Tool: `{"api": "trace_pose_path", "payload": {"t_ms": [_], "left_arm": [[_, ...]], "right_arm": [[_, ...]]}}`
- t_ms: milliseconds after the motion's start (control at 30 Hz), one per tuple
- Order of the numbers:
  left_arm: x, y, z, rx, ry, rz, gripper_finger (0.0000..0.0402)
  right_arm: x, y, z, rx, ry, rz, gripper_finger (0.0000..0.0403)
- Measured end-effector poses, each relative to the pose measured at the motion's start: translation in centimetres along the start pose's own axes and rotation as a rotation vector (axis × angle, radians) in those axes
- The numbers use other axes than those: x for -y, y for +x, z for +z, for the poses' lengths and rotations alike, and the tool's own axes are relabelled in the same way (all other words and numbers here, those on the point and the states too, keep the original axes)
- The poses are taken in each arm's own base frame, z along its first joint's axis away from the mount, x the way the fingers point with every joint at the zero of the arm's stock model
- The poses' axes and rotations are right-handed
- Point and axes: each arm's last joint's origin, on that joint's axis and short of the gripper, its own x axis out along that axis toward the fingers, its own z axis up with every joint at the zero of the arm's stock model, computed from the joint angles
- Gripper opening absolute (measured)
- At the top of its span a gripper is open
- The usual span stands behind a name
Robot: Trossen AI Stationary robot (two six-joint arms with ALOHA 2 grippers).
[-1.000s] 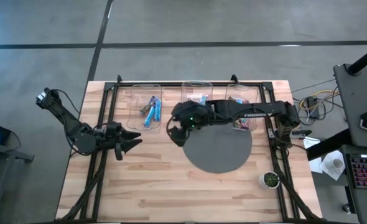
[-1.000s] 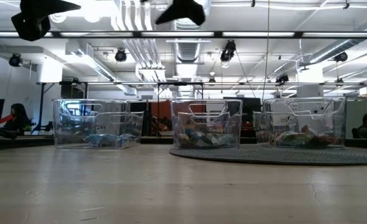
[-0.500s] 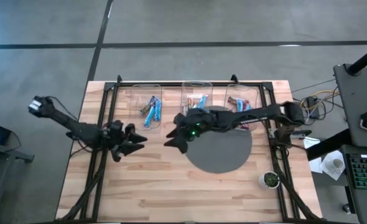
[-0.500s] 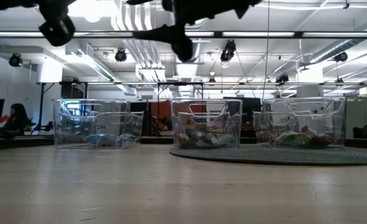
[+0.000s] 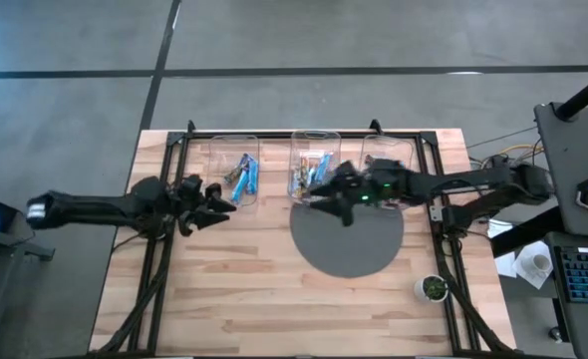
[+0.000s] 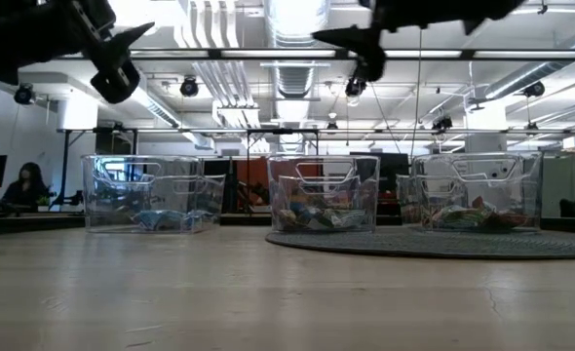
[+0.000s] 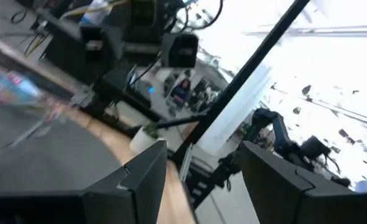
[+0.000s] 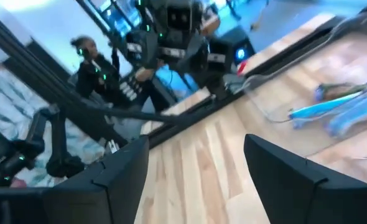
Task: Pick and place Granola Bars by type
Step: Return to Home Position
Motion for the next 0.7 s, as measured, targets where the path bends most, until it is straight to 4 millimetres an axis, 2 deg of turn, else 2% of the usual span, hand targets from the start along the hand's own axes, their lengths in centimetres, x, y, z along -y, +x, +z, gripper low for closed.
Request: {"api": "trace_pose_path", "payload": {"t_ms": [133,300,533,700], "left_arm": [[-0.9,-1.2,0.5,-0.036,-0.004,0.040,0.0186],[-0.6,-2.5,0.7,-0.040,0.045,0.035,0.0186],[-0.4,-3.8,-0.1,-0.076,0.082,0.061,0.0186],[0.0,-4.5,-0.1,-0.063,0.148,0.049,0.0186]], "right_arm": [[0.6,-3.7,-0.7,0.088,-0.005,-0.029,0.0251],[1.4,-7.2,-2.7,0.127,-0.011,-0.053,0.0247],[2.3,-10.5,-4.9,0.264,-0.049,0.036,0.0252],[3.4,-11.8,-6.6,0.320,-0.043,0.067,0.0248]]}}
